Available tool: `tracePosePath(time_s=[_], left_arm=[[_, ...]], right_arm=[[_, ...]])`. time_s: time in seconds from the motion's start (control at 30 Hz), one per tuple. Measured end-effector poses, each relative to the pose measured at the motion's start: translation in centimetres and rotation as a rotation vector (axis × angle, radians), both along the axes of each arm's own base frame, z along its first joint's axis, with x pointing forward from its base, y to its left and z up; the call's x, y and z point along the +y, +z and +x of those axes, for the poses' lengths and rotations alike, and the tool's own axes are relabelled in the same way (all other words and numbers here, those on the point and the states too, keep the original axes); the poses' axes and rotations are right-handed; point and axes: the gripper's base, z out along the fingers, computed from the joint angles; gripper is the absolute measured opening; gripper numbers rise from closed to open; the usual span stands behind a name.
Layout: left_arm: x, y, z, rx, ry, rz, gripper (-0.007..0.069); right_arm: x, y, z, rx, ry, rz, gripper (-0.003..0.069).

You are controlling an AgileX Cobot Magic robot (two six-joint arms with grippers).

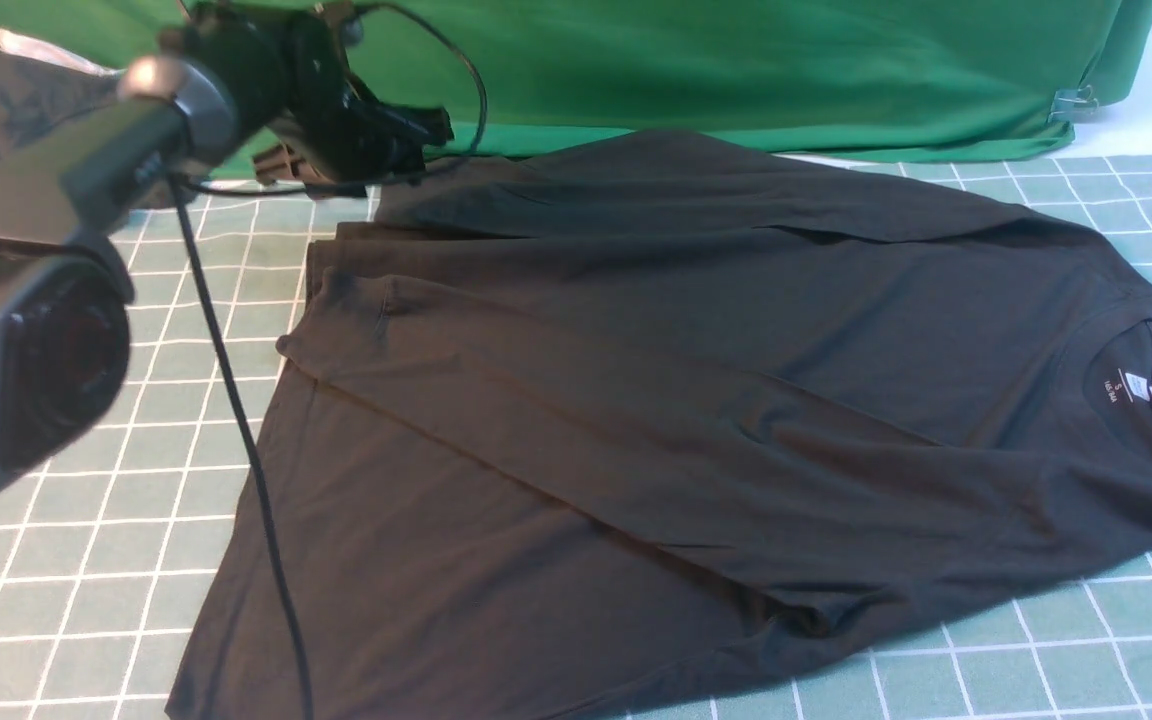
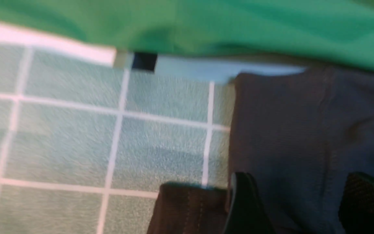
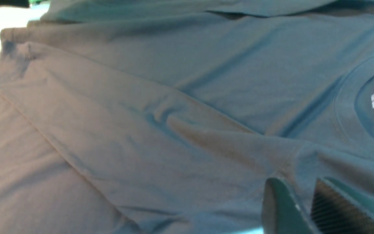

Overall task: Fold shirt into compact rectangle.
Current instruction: 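Grab the top left corner of the dark shirt with the left gripper, then fold the left side of the dark shirt inward over its body with the left gripper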

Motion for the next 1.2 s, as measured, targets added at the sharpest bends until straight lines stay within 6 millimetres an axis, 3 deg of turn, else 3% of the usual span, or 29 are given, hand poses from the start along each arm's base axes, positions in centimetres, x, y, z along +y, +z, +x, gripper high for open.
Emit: tracePosePath(time_s=[0.17, 0.57, 0.73, 0.8, 0.9, 1.13, 1.2], left_arm=[[0.1, -1.4, 0.1, 0.028, 0.006, -0.006, 0.0361], [0.3, -2.2, 0.3, 0.04, 0.007, 0.001, 0.0358], [0.3, -2.4, 0.3, 0.041, -0.017, 0.02, 0.0244], [0.3, -2.4, 0.2, 0.046, -0.025, 0.022, 0.0104], [0.3, -2.2, 0.2, 0.043, -0.034, 0.028, 0.0028], [0.3, 0.1, 0.2, 0.004, -0.062, 0.047, 0.0013], [0.1, 1.9, 0.0, -0.026, -0.075, 0.033, 0.0013]], right_arm=[[0.0, -0.1, 0.0, 0.006, 0.002, -0.001, 0.0146], [0.0, -0.1, 0.0, 0.006, 0.002, -0.002, 0.0153], [0.0, -0.1, 0.0, 0.006, 0.003, -0.003, 0.0156], [0.0, -0.1, 0.0, 0.006, 0.003, -0.003, 0.0159], [0.0, -0.1, 0.0, 0.006, 0.003, -0.003, 0.0163], [0.0, -0.1, 0.0, 0.006, 0.003, -0.003, 0.0165], [0.0, -0.1, 0.0, 0.006, 0.003, -0.004, 0.0165]])
